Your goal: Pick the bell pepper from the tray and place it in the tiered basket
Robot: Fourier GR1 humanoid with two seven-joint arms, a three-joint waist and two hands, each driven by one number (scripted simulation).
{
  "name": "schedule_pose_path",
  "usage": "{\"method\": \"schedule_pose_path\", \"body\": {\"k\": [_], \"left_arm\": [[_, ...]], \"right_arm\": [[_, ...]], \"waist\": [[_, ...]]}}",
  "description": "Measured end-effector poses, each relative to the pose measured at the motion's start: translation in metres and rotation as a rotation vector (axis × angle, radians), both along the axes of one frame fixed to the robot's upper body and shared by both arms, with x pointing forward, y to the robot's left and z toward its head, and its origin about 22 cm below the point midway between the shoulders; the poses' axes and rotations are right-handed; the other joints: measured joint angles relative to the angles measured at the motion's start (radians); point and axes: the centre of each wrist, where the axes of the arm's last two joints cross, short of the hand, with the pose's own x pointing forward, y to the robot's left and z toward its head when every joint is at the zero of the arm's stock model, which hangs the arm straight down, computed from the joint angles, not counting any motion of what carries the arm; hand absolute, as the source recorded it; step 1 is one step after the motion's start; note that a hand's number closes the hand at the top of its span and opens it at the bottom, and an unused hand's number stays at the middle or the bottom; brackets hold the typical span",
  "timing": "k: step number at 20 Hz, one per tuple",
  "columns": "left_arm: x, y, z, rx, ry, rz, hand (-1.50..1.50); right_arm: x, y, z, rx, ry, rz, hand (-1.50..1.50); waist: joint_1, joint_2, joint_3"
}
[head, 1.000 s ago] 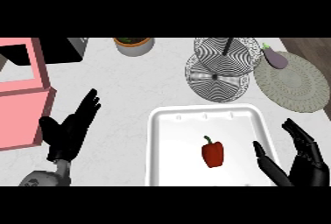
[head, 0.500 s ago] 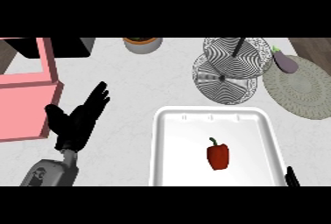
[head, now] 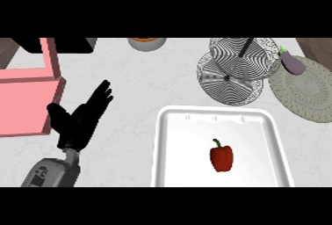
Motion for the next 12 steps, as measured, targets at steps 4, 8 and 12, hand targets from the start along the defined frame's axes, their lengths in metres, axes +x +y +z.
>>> {"method": "schedule_pose_path", "body": {"k": [4, 8, 12], "left_arm": [[0.003, 0.001, 0.0, 0.007, -0.01, -0.01, 0.0], [0.003, -0.002, -0.001, 0.008, -0.013, -0.025, 0.0], [0.004, -0.007, -0.001, 0.001, -0.016, -0.022, 0.0]], "right_arm": [[-0.006, 0.022, 0.014, 0.018, 0.061, -0.024, -1.5], [-0.007, 0.038, 0.025, 0.034, 0.119, -0.052, -1.5], [-0.007, 0.044, 0.031, 0.011, 0.199, -0.107, -1.5]], "waist": [[0.012, 0.007, 0.0], [0.018, 0.009, 0.001], [0.017, 0.011, 0.001]]}}
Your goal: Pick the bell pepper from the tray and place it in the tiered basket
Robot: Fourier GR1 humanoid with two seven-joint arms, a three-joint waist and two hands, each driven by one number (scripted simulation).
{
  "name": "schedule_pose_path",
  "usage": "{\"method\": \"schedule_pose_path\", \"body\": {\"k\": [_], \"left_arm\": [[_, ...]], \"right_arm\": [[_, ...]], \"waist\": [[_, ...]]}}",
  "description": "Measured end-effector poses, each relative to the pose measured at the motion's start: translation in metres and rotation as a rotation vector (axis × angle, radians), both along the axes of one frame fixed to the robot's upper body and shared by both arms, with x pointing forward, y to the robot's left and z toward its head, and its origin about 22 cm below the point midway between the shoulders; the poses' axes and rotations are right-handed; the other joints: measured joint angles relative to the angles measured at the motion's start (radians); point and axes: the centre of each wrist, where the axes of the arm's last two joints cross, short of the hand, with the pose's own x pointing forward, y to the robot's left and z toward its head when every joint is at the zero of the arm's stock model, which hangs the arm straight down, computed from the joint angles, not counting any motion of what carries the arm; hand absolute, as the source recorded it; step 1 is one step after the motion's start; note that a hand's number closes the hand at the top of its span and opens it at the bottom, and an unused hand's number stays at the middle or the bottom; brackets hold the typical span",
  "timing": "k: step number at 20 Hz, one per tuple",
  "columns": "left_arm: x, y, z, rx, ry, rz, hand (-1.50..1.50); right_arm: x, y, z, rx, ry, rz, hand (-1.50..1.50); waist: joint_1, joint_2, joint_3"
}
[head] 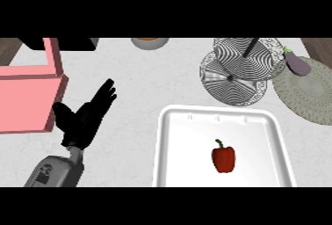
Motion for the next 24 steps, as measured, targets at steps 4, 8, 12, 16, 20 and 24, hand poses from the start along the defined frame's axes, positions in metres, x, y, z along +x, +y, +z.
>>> {"method": "schedule_pose_path", "body": {"k": [4, 8, 12, 16, 20, 24], "left_arm": [[0.002, 0.005, 0.002, 0.002, 0.002, 0.001, 0.0], [0.001, 0.007, 0.0, 0.0, 0.009, -0.002, 0.0], [-0.001, 0.008, -0.003, -0.002, 0.017, -0.001, 0.0], [0.002, 0.008, -0.011, -0.003, 0.027, 0.002, 0.0], [-0.002, 0.009, -0.012, -0.009, 0.033, 0.009, 0.0], [0.001, 0.012, -0.006, -0.01, 0.034, 0.014, 0.0]], "right_arm": [[0.007, 0.005, 0.003, -0.022, 0.084, -0.042, -1.5], [0.025, 0.018, 0.004, -0.028, 0.156, -0.06, -1.5], [0.047, 0.036, 0.004, -0.046, 0.227, -0.073, -1.5], [0.078, 0.052, -0.004, -0.095, 0.245, -0.084, -1.5], [0.098, 0.067, -0.008, -0.151, 0.235, -0.056, -1.5], [0.112, 0.072, -0.013, -0.181, 0.228, -0.047, -1.5]], "waist": [[0.003, -0.002, 0.001], [0.006, -0.008, 0.003], [0.004, -0.015, 0.004], [-0.003, -0.021, 0.006], [-0.006, -0.027, 0.007], [-0.009, -0.031, 0.007]]}}
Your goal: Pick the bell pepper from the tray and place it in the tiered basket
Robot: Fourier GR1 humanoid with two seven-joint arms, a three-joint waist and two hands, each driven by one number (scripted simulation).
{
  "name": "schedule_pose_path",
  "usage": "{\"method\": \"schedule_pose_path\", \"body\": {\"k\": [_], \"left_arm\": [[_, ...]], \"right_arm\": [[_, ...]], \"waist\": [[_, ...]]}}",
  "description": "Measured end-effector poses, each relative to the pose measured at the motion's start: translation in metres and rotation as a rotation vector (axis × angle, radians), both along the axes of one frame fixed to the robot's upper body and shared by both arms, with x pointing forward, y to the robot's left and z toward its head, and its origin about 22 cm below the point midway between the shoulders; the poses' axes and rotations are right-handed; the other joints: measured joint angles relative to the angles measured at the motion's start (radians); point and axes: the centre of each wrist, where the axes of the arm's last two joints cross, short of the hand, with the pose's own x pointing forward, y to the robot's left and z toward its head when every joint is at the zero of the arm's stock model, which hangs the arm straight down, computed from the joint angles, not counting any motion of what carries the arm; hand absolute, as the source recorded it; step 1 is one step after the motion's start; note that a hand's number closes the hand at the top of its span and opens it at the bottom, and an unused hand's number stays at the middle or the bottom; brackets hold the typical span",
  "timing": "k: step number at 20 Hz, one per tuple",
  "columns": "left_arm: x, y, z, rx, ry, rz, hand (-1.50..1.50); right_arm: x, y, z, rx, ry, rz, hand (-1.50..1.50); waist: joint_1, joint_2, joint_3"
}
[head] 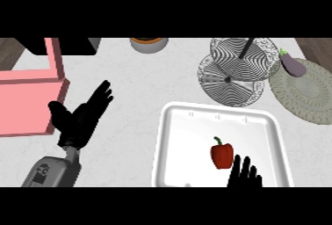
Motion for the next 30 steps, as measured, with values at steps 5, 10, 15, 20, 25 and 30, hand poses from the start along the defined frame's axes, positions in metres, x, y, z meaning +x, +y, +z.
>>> {"method": "schedule_pose_path", "body": {"k": [5, 10, 15, 20, 25, 30], "left_arm": [[-0.002, 0.002, -0.001, -0.002, 0.001, 0.002, 0.0], [-0.001, 0.001, -0.003, 0.006, 0.001, 0.006, 0.0], [0.002, -0.002, 0.001, 0.011, 0.004, 0.0, 0.0], [0.0, -0.003, -0.001, 0.005, 0.0, 0.0, 0.0], [0.001, 0.001, -0.002, 0.001, 0.0, 0.006, 0.0], [-0.002, -0.003, -0.002, -0.003, -0.002, 0.003, 0.0]], "right_arm": [[0.005, 0.001, -0.006, -0.004, 0.002, 0.006, -1.5], [0.016, -0.005, -0.011, 0.02, -0.004, -0.003, -1.5], [0.024, -0.002, -0.016, 0.065, 0.014, 0.003, -1.5], [0.036, -0.011, -0.025, 0.098, 0.008, -0.013, -1.5], [0.041, -0.02, -0.035, 0.127, 0.003, -0.024, -1.5], [0.047, -0.023, -0.045, 0.144, 0.014, -0.022, -1.5]], "waist": [[-0.004, -0.004, -0.002], [-0.006, -0.006, -0.003], [-0.004, -0.005, 0.002], [-0.001, -0.005, 0.004], [-0.001, -0.007, 0.004], [-0.001, -0.01, 0.002]]}}
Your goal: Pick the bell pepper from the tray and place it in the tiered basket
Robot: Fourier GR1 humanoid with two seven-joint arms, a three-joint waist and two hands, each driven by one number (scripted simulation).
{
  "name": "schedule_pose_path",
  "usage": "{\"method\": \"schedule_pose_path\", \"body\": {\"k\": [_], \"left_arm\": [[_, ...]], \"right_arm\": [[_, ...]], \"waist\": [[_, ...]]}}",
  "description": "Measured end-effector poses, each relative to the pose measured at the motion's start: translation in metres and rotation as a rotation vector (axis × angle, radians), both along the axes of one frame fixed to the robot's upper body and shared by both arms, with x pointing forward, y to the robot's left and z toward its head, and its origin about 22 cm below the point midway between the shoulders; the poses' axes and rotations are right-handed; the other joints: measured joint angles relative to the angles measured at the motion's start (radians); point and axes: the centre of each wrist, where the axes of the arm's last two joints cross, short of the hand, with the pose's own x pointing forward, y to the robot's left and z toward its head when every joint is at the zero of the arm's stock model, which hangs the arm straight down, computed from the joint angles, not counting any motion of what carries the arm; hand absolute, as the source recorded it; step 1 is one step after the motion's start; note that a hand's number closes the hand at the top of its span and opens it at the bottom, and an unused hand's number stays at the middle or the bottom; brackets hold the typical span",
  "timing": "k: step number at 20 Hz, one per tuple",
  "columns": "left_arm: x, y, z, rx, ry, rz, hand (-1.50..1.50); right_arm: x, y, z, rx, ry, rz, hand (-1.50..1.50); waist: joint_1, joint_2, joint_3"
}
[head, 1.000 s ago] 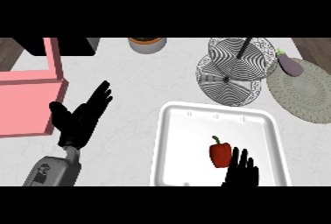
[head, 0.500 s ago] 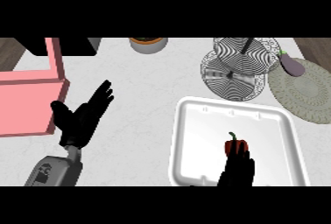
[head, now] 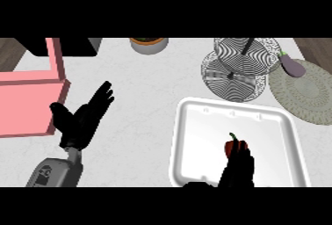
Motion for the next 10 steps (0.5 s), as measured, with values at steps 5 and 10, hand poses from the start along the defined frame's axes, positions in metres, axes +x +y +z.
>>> {"method": "schedule_pose_path", "body": {"k": [5, 10], "left_arm": [[0.0, 0.0, 0.0, 0.004, 0.004, -0.008, 0.0], [-0.002, -0.001, -0.003, 0.0, 0.007, -0.011, 0.0]], "right_arm": [[0.008, -0.004, -0.01, 0.028, -0.009, 0.042, 1.5], [0.013, 0.0, -0.013, -0.024, -0.038, 0.1, 1.5]], "waist": [[-0.002, -0.006, -0.007], [-0.004, -0.01, -0.014]]}}
